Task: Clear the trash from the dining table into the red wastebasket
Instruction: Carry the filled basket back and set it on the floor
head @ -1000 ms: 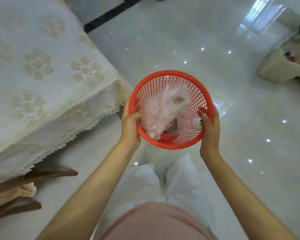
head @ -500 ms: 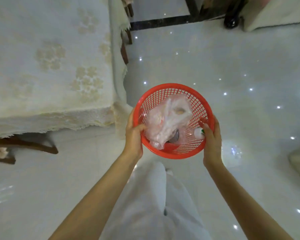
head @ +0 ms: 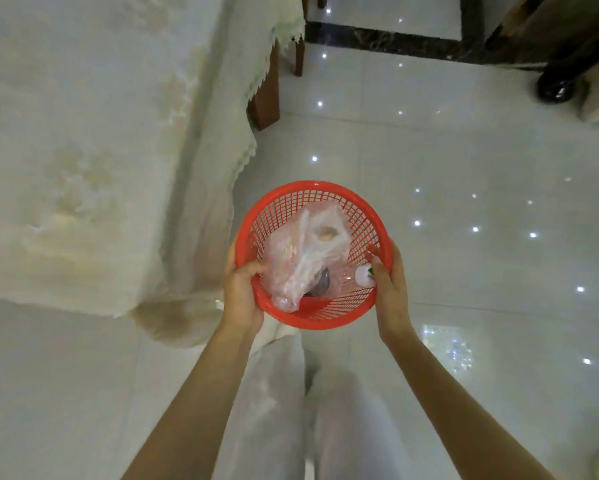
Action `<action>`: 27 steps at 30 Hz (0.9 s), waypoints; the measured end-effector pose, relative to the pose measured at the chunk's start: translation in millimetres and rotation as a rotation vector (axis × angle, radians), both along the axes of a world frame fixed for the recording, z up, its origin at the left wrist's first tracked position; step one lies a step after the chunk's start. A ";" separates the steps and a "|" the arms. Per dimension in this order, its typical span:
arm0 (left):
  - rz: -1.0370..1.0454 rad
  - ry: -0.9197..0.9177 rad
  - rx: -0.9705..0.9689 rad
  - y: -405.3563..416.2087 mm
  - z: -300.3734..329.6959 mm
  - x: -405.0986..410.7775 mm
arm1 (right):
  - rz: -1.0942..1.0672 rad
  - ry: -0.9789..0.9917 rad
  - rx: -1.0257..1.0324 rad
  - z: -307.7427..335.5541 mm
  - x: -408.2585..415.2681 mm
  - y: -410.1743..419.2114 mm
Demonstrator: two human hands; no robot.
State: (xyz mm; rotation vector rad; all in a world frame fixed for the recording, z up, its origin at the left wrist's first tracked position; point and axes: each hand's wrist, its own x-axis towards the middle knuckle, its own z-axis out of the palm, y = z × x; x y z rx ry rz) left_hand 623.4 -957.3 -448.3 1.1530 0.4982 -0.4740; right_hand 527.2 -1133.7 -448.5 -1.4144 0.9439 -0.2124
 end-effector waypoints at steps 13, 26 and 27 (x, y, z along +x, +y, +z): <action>0.095 0.084 0.063 -53.8 -332.8 54.9 | 0.262 0.138 0.046 -358.7 70.6 -73.2; 0.148 0.251 -0.104 -43.3 -523.2 58.8 | 0.290 0.161 -0.081 -504.8 83.1 -73.2; 0.153 0.263 -0.105 -41.6 -522.0 59.3 | 0.294 0.169 -0.083 -502.9 83.9 -73.7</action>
